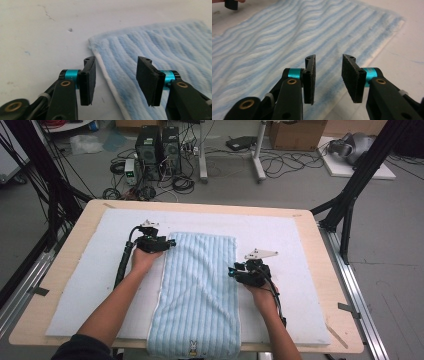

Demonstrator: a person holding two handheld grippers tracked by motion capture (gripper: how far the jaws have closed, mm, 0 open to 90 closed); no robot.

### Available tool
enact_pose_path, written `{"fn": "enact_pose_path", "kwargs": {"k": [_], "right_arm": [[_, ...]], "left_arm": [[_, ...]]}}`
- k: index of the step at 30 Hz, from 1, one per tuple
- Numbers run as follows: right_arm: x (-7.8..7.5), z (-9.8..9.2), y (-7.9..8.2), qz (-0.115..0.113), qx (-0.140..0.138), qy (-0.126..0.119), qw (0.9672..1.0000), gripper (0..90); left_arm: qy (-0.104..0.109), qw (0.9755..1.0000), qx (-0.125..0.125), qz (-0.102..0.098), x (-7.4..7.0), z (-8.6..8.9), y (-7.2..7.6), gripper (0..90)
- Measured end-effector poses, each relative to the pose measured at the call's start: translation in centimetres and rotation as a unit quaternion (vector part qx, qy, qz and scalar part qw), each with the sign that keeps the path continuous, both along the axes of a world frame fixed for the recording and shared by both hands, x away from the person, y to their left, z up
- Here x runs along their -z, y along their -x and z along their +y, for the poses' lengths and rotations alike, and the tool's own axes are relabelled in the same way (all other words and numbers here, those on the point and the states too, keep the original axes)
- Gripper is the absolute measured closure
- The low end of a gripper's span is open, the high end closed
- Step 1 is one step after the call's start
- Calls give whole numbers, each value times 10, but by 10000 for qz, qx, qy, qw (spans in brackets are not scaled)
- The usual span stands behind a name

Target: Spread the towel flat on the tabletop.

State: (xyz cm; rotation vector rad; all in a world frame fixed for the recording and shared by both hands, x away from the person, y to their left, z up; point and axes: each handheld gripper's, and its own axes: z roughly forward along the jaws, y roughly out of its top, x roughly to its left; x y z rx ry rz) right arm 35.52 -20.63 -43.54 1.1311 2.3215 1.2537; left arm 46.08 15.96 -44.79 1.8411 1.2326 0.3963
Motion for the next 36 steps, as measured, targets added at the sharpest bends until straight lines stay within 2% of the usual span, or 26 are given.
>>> {"fn": "enact_pose_path", "kwargs": {"k": [1, 4, 6, 8, 10, 13, 14, 16, 17, 18, 21, 24, 26, 27, 30, 32, 33, 34, 35, 36], "right_arm": [[1, 0, -2, 15, 35, 16, 10000, 632], [-1, 1, -8, -7, 93, 92, 9999, 624], [-3, 3, -10, -169, 122, 155, 9997, 624], [-4, 6, -15, -236, 158, 305, 9991, 623], [-5, 10, -22, -287, 209, 430, 9984, 624], [-6, 14, -30, -289, 266, 517, 9979, 625], [-6, 15, -33, -279, 270, 562, 9977, 625], [-6, 17, -37, -278, 307, 621, 9972, 627], [-7, 18, -40, -223, 348, 665, 9969, 625], [-7, 18, -43, -311, 377, 694, 9964, 627], [-7, 16, -51, -320, 608, 728, 9950, 627], [-4, 9, -63, -297, 899, 680, 9932, 623], [1, 6, -70, -153, 1041, 646, 9924, 599], [3, 4, -73, -43, 1101, 645, 9918, 598], [9, 4, -80, 97, 1212, 401, 9918, 596], [11, 10, -85, 120, 1147, 399, 9925, 613], [12, 14, -87, 143, 1072, 436, 9932, 646], [13, 17, -89, 146, 1009, 605, 9929, 672], [11, 20, -90, 115, 953, 658, 9932, 801], [10, 22, -92, 101, 905, 811, 9925, 824]], "left_arm": [[-28, 10000, 18, 59, 3, -2, -1, 540], [-158, 9998, 74, -25, 4, -7, 0, 552], [-252, 9996, 75, -68, 4, -7, 0, 596], [-473, 9986, 173, -142, 3, -8, 1, 706], [-585, 9978, 245, -209, 2, -9, 2, 857], [-753, 9968, 90, -268, 1, -7, 1, 873], [-698, 9972, 43, -253, 2, -5, 0, 873], [-656, 9975, 9, -263, 2, -4, 0, 867], [-694, 9972, 37, -272, 2, -4, 0, 831], [-658, 9975, 5, -273, 2, -4, 0, 748], [-455, 9988, 7, -181, 0, 0, 2, 539], [-359, 9991, 134, -188, -2, 2, 4, 468], [-150, 9995, 228, -129, -3, 5, 6, 472], [-133, 9996, 251, -97, -3, 6, 6, 471], [-103, 9996, 253, -18, -4, 10, 6, 474], [-46, 9997, 221, -10, -4, 12, 6, 483], [-36, 9997, 221, -12, -4, 12, 6, 494], [-45, 9997, 230, 1, -4, 12, 6, 501], [-48, 9997, 260, 5, -3, 11, 6, 515], [-72, 9996, 275, 19, -3, 10, 6, 526]]}}
